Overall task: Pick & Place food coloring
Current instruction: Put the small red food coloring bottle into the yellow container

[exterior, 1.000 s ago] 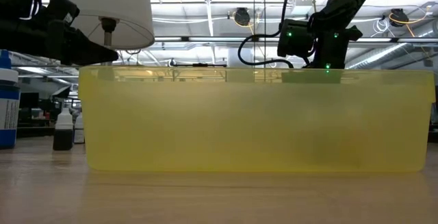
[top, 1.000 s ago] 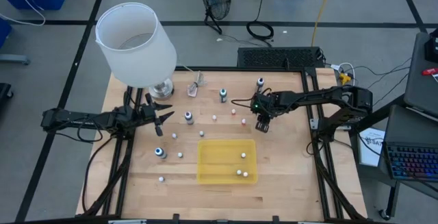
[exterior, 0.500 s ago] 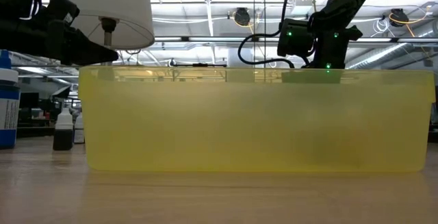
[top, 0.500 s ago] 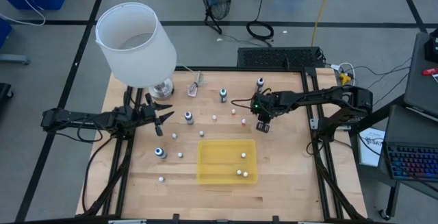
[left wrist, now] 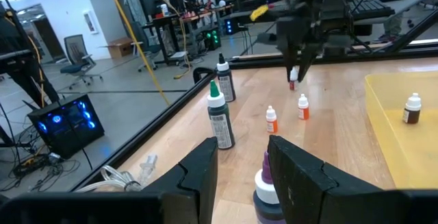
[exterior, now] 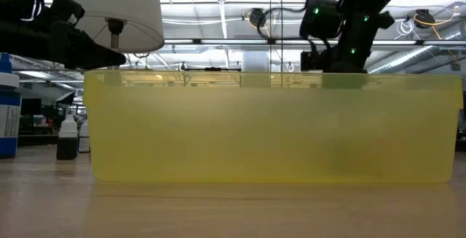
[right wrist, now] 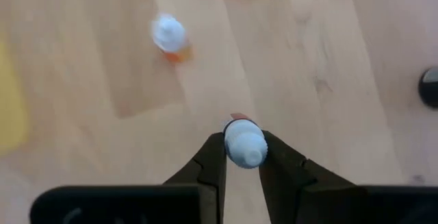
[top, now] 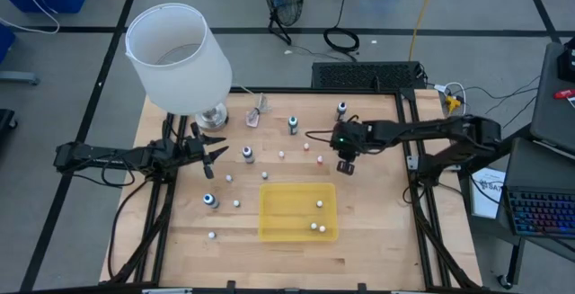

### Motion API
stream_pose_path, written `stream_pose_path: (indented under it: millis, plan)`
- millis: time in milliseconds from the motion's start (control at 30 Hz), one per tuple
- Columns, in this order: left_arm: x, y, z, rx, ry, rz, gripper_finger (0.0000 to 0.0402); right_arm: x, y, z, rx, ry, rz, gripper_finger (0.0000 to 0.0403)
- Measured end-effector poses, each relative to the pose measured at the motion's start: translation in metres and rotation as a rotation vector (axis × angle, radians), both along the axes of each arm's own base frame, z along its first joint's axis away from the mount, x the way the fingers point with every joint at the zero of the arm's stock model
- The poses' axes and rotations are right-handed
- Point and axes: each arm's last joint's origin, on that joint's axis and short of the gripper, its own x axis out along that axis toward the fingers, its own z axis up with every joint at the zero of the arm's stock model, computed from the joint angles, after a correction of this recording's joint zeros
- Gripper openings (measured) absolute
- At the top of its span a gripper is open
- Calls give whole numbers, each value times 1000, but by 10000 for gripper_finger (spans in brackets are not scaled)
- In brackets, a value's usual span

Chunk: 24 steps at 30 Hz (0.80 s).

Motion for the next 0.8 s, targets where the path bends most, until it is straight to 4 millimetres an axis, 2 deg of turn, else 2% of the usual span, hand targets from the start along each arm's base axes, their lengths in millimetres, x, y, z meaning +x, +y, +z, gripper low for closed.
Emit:
stream_pose_path:
  millis: [200, 400, 633, 800]
  plan:
    - [0, 0, 0, 0, 1, 0, 132, -6, 26, 29, 4, -144, 47, 53]
    - [0, 0, 0, 0, 0, 0, 131, -6, 64, 51, 45, -249, 141, 53]
    - [0, 0, 0, 0, 0, 0, 132, 18, 123, 67, 47, -279, 301, 52]
    - [0, 0, 0, 0, 0, 0, 131, 44, 166, 61, 46, -221, 426, 52]
